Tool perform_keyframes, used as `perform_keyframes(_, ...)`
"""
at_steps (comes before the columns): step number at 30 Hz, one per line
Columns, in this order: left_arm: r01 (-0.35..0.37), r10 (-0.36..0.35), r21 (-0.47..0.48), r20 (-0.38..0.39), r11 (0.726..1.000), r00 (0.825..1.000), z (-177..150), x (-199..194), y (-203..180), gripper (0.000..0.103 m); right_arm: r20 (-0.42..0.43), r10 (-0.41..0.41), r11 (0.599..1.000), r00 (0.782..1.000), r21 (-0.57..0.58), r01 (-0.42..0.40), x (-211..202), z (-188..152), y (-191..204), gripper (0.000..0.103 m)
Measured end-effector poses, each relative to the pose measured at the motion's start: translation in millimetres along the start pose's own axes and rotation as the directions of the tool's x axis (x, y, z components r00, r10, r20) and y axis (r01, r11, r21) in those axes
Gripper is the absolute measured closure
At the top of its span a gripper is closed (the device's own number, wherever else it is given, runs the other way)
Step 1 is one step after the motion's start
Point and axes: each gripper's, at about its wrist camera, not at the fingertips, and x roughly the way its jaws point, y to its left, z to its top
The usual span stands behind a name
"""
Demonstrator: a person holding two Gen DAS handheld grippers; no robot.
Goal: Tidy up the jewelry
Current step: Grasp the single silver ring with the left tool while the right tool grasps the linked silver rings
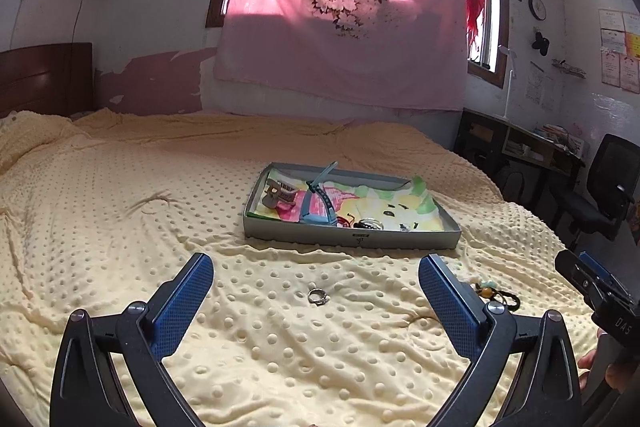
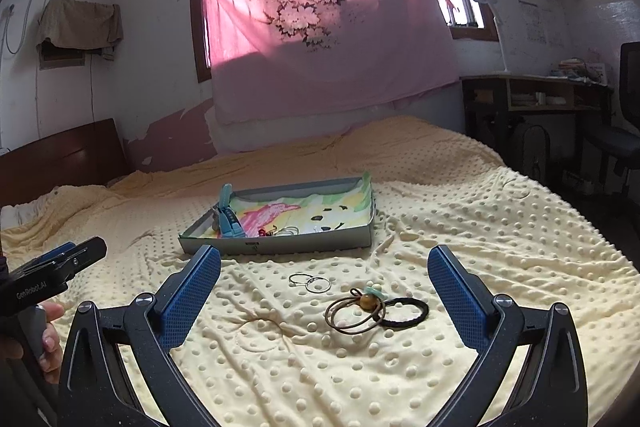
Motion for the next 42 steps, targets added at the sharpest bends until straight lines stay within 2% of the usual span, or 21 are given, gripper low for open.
perform_keyframes(6, -0.007, 0.007, -0.001, -0.059, 1.000, 0.998, -5, 33, 3, 0.000, -0.048, 0.010, 1.000, 0.999, 0.004, -0.009, 40, -6, -5, 0.001)
perform_keyframes(12, 0.013, -0.013, -0.001, -0.111, 1.000, 0.994, -11, 61, 5, 0.002, -0.123, 0.062, 0.998, 0.990, 0.001, -0.062, 82, -10, -5, 0.001)
perform_keyframes(14, 0.022, -0.023, -0.005, -0.131, 1.000, 0.991, -13, 70, 6, 0.009, -0.145, 0.074, 0.997, 0.987, -0.007, -0.076, 93, -12, -3, 0.005)
perform_keyframes(18, 0.057, -0.059, -0.017, -0.196, 0.998, 0.979, -18, 89, 6, 0.024, -0.206, 0.098, 0.994, 0.974, -0.018, -0.104, 119, -15, 2, 0.026)
perform_keyframes(20, 0.078, -0.082, -0.025, -0.229, 0.997, 0.970, -22, 97, 7, 0.032, -0.232, 0.110, 0.993, 0.966, -0.019, -0.118, 129, -17, 5, 0.027)
perform_keyframes(23, 0.109, -0.114, -0.034, -0.281, 0.994, 0.953, -27, 112, 6, 0.041, -0.277, 0.118, 0.991, 0.954, -0.032, -0.132, 145, -23, 11, 0.036)
perform_keyframes(25, 0.122, -0.127, -0.038, -0.310, 0.992, 0.942, -31, 120, 6, 0.051, -0.303, 0.117, 0.990, 0.946, -0.038, -0.135, 154, -26, 15, 0.038)
perform_keyframes(33, 0.140, -0.164, -0.086, -0.409, 0.986, 0.898, -44, 151, 10, 0.069, -0.352, 0.116, 0.991, 0.929, -0.026, -0.134, 178, -34, 18, 0.038)
perform_keyframes(40, 0.157, -0.189, -0.111, -0.425, 0.981, 0.885, -50, 159, 12, 0.084, -0.381, 0.116, 0.991, 0.917, -0.014, -0.132, 189, -41, 18, 0.043)
perform_keyframes(41, 0.161, -0.193, -0.111, -0.427, 0.981, 0.883, -51, 160, 11, 0.084, -0.381, 0.120, 0.991, 0.917, -0.013, -0.135, 189, -41, 18, 0.045)
perform_keyframes(42, 0.164, -0.196, -0.111, -0.429, 0.980, 0.882, -50, 160, 11, 0.084, -0.383, 0.125, 0.990, 0.915, -0.013, -0.141, 189, -42, 20, 0.052)
